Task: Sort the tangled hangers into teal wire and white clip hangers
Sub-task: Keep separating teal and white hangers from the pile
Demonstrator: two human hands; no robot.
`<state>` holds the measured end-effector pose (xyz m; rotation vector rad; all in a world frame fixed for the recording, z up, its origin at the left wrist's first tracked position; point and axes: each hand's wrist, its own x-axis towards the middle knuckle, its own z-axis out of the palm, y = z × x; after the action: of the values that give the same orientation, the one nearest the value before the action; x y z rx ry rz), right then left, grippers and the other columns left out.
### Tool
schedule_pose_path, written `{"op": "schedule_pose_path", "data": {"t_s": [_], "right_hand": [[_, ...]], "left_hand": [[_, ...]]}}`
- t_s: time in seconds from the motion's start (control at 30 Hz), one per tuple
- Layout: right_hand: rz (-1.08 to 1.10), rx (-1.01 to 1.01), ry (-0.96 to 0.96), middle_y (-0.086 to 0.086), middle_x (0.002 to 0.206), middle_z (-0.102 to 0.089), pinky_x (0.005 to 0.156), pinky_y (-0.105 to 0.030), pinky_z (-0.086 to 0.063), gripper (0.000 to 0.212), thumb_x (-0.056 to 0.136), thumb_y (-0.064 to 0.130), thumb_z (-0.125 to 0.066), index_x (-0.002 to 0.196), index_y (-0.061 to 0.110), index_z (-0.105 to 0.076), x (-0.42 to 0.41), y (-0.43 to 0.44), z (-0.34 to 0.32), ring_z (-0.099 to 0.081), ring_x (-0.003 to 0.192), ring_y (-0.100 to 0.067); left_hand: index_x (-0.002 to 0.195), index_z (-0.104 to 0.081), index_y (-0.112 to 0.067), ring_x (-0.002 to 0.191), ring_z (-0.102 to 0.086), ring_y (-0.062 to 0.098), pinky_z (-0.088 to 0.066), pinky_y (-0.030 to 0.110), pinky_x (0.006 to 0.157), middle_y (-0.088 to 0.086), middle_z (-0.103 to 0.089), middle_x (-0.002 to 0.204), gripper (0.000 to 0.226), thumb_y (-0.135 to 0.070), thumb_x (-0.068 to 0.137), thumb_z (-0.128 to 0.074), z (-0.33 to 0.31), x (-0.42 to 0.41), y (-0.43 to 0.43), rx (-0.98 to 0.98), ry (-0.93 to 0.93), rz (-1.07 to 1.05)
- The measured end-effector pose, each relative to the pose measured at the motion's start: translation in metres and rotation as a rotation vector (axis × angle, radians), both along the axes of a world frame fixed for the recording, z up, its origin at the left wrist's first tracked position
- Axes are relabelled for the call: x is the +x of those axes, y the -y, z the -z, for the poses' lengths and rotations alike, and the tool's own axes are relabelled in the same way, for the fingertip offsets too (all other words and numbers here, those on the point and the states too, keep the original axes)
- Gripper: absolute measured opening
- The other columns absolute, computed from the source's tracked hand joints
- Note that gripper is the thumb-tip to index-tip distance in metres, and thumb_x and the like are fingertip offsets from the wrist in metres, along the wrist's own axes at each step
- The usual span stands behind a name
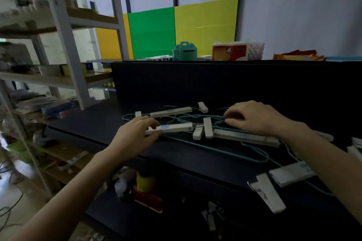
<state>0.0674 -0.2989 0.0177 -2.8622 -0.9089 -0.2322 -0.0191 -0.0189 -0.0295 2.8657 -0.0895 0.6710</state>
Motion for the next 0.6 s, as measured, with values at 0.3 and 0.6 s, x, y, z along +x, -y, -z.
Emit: {"op": "schedule_pose_path", "data": {"t_s": [0.3, 0.6], "right_hand": [[-0.027, -0.104, -0.046, 0.012, 0.117, -0.06, 0.082, -0.028, -0.049, 0.032, 0.093, 0.047, -0.047, 0.119, 0.033, -0.056, 0.042, -0.048, -0.013, -0.057, 0.101, -0.008], [-0.085, -0.163, -0.114, 0.015, 0.117, -0.058, 0.088, -0.031, -0.05, 0.035, 0.09, 0.05, -0.048, 0.121, 0.035, -0.053, 0.048, -0.085, -0.01, -0.056, 0.103, -0.005]], "left_hand": [[0.117, -0.057, -0.022, 0.107, -0.051, 0.011, -0.046, 0.03, 0.086, -0.008, -0.057, 0.111, 0.033, -0.04, 0.092, -0.047, -0.009, 0.08, -0.051, 0.034, -0.06, 0.03], [0.127, -0.05, -0.016, 0.11, -0.051, 0.02, -0.044, 0.035, 0.095, 0.005, -0.053, 0.123, 0.044, -0.042, 0.092, -0.046, -0.001, 0.15, -0.085, 0.049, -0.347, 0.06]]}}
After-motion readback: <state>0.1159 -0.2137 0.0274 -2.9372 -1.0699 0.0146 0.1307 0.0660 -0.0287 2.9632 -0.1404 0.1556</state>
